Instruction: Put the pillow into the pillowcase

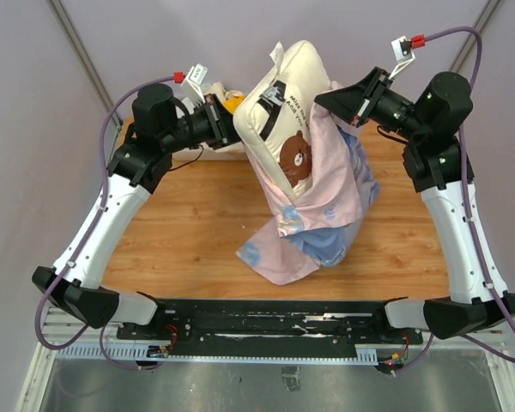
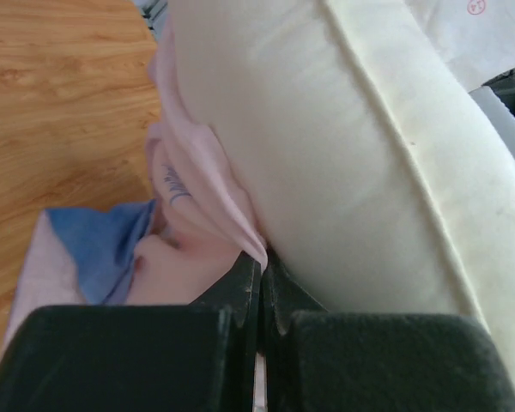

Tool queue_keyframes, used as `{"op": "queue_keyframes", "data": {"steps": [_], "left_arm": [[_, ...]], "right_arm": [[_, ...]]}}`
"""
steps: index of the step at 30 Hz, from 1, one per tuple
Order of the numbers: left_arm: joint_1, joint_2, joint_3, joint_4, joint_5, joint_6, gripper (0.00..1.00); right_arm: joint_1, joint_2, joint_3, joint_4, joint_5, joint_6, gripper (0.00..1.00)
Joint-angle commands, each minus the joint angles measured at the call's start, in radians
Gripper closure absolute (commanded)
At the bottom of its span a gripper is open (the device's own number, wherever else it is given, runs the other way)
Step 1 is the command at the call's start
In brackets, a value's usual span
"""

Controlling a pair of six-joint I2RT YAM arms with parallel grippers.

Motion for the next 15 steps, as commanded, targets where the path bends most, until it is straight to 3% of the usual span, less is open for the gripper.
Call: {"op": "queue_keyframes", "data": {"steps": [1, 4, 7, 11, 15], "left_arm": [[0.001, -0.025, 0.088, 0.089, 0.004, -0.018, 1.00], [0.001, -0.013, 0.198, 0.077, -0.004, -0.019, 1.00], [0.001, 0.005, 0.280, 0.087, 0.011, -0.038, 1.00], [0.001, 0.012, 0.298, 0.112, 0.035, -0.066, 1.00], [0.001, -0.027, 0.206, 0.144, 0.031, -0.066, 1.00]], "right_arm": [[-0.011, -0.050, -0.130, 0.151, -0.026, 0.047, 0.99], [-0.013, -0.082, -0.282, 0.179, -0.003, 0.050, 0.99], [-0.012, -0.079, -0.323, 0.176, 0.007, 0.043, 0.99], [-0.013, -0.060, -0.266, 0.174, 0.015, 0.045, 0.99], [-0.012, -0.020, -0.112, 0.147, 0.017, 0.032, 0.99]]}}
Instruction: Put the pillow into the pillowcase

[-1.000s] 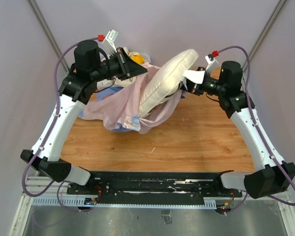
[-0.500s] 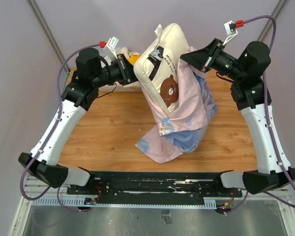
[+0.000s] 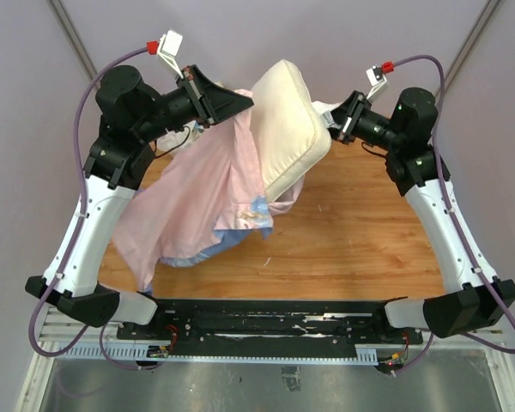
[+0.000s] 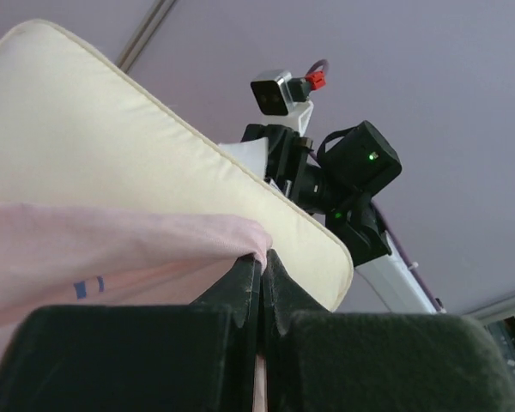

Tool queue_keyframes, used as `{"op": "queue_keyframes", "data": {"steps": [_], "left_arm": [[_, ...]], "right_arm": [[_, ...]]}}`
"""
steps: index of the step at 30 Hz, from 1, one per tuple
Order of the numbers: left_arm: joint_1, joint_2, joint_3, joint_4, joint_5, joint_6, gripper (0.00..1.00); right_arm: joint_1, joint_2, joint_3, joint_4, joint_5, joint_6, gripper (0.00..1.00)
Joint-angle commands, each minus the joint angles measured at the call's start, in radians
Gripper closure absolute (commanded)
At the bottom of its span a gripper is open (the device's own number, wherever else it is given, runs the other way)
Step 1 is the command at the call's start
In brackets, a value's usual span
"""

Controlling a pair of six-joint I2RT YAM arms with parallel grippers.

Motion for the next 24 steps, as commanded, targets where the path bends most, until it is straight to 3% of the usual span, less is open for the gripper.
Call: {"op": "queue_keyframes", "data": {"steps": [1, 7, 9, 13, 18, 24], "left_arm": [[0.001, -0.061, -0.064, 0.158, 0.021, -0.025, 1.00], [0.003, -0.092, -0.213, 0.159, -0.022, 0.021, 1.00], [0.004, -0.093, -0.251, 0.172, -0.028, 0.024, 1.00], [0.008, -0.073, -0.267, 0.209, -0.017, 0.005, 1.00], [0.010, -0.033, -0.145, 0.240, 0.034, -0.043, 1.00], [0.010, -0.013, -0.025, 0.297, 0.084, -0.114, 1.00]], "right_arm": [[-0.011, 0.021, 0.216, 0.068, 0.006, -0.004, 0.99], [-0.005, 0.104, 0.491, 0.064, -0.037, 0.036, 0.99], [-0.005, 0.099, 0.505, 0.064, -0.039, 0.038, 0.99], [-0.005, 0.044, 0.342, 0.102, -0.035, 0.041, 0.99], [-0.004, -0.023, 0.095, 0.147, -0.012, 0.026, 0.99], [-0.007, -0.018, -0.007, 0.159, 0.003, 0.009, 0.99]]}}
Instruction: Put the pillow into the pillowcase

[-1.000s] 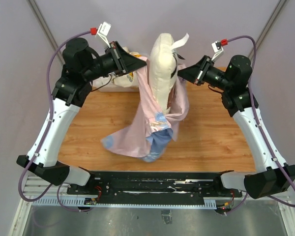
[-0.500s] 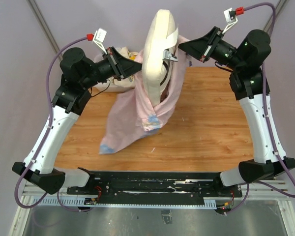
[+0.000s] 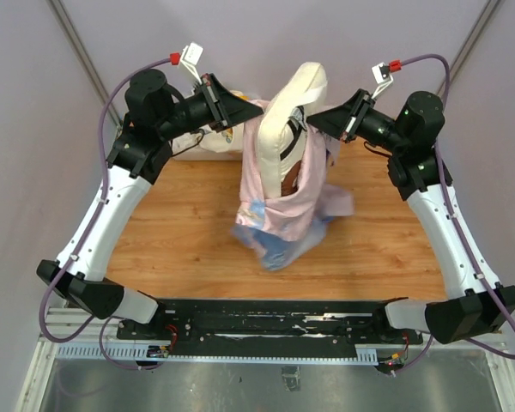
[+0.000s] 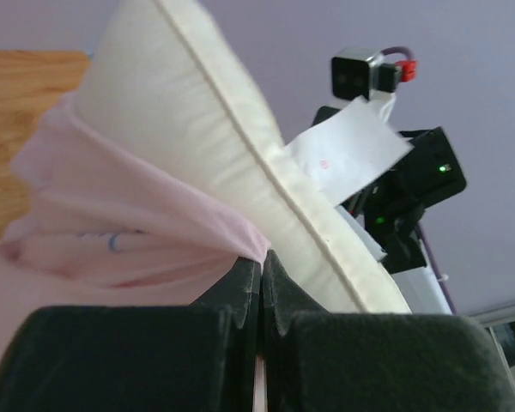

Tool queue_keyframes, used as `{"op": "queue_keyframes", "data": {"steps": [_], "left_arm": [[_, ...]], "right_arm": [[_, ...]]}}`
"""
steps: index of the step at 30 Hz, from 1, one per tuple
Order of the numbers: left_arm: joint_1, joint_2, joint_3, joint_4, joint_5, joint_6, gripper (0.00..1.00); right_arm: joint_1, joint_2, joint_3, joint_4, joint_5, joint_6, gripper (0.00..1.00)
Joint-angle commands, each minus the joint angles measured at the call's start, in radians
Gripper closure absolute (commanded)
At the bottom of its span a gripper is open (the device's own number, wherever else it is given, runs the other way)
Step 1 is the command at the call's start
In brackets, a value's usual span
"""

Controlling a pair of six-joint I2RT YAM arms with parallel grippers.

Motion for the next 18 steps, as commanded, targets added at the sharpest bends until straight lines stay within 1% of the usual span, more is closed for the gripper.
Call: {"op": "queue_keyframes", "data": {"steps": [1, 3, 10, 12, 15, 18], "left_arm": [[0.009, -0.056, 0.110, 0.201, 0.069, -0.080, 1.00], [0.009, -0.067, 0.070, 0.206, 0.075, -0.073, 1.00], [0.009, -0.124, -0.177, 0.248, 0.041, -0.057, 1.00], [0.009, -0.126, -0.233, 0.256, 0.030, -0.046, 1.00], [0.010, -0.114, -0.292, 0.253, 0.010, -0.021, 1.00], [0.013, -0.096, -0.330, 0.291, 0.022, -0.048, 1.00]], "right_arm": [[-0.011, 0.004, -0.015, 0.062, 0.027, -0.019, 0.99], [-0.014, 0.020, 0.032, 0.057, 0.025, -0.020, 0.99], [-0.004, 0.077, 0.378, 0.001, -0.009, -0.011, 0.99], [-0.001, 0.067, 0.425, 0.001, -0.015, -0.008, 0.99], [-0.002, 0.031, 0.406, 0.027, -0.029, -0.001, 0.99], [-0.003, -0.015, 0.299, 0.024, -0.025, -0.026, 0.99]]}}
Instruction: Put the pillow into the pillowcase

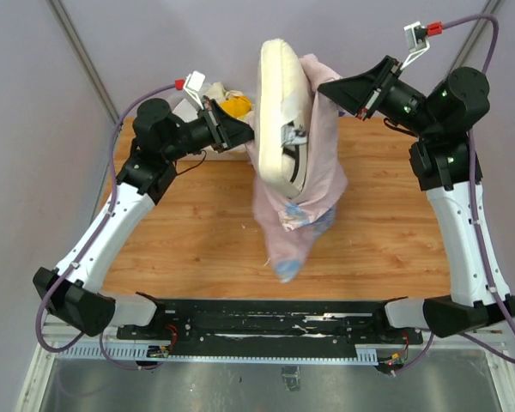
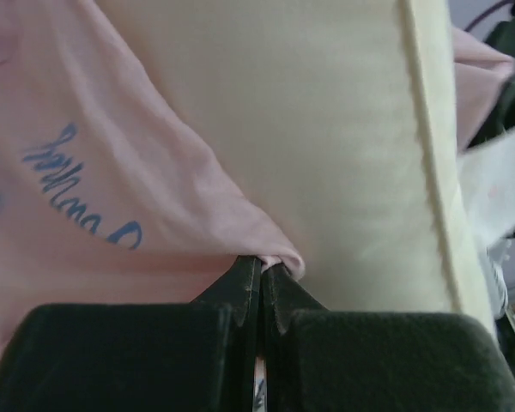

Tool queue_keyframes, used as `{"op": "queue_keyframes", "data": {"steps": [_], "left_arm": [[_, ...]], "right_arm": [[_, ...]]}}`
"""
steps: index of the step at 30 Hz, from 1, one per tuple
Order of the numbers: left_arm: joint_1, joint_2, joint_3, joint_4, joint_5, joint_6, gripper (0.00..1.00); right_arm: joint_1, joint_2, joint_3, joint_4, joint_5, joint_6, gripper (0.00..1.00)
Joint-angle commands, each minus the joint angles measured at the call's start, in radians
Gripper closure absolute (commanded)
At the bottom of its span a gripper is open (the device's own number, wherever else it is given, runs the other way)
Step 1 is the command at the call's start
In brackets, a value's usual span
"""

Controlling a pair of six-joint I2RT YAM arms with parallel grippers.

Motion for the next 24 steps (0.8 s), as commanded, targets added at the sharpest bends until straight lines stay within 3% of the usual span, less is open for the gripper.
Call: {"op": "queue_keyframes", "data": {"steps": [1, 6, 9, 14, 20, 24], "left_arm": [[0.008, 0.029, -0.046, 0.071, 0.007, -0.020, 1.00], [0.009, 0.026, 0.067, 0.063, 0.026, -0.044, 1.00], [0.009, 0.018, 0.170, 0.057, 0.039, -0.063, 1.00], [0.009, -0.004, 0.217, 0.063, 0.050, -0.072, 1.00], [0.010, -0.019, 0.060, 0.076, 0.017, -0.051, 1.00], [0.021, 0.003, 0.013, 0.082, 0.016, -0.050, 1.00]], "right_arm": [[-0.005, -0.100, -0.100, 0.113, -0.003, -0.032, 0.99], [-0.011, -0.142, -0.329, 0.106, 0.023, -0.061, 0.99], [-0.016, -0.126, -0.354, 0.107, 0.027, -0.065, 0.99], [-0.016, -0.079, -0.225, 0.089, 0.021, -0.071, 0.99], [-0.012, -0.035, 0.039, 0.088, -0.015, -0.028, 0.99], [-0.014, -0.058, 0.105, 0.097, -0.028, -0.022, 0.99]]}}
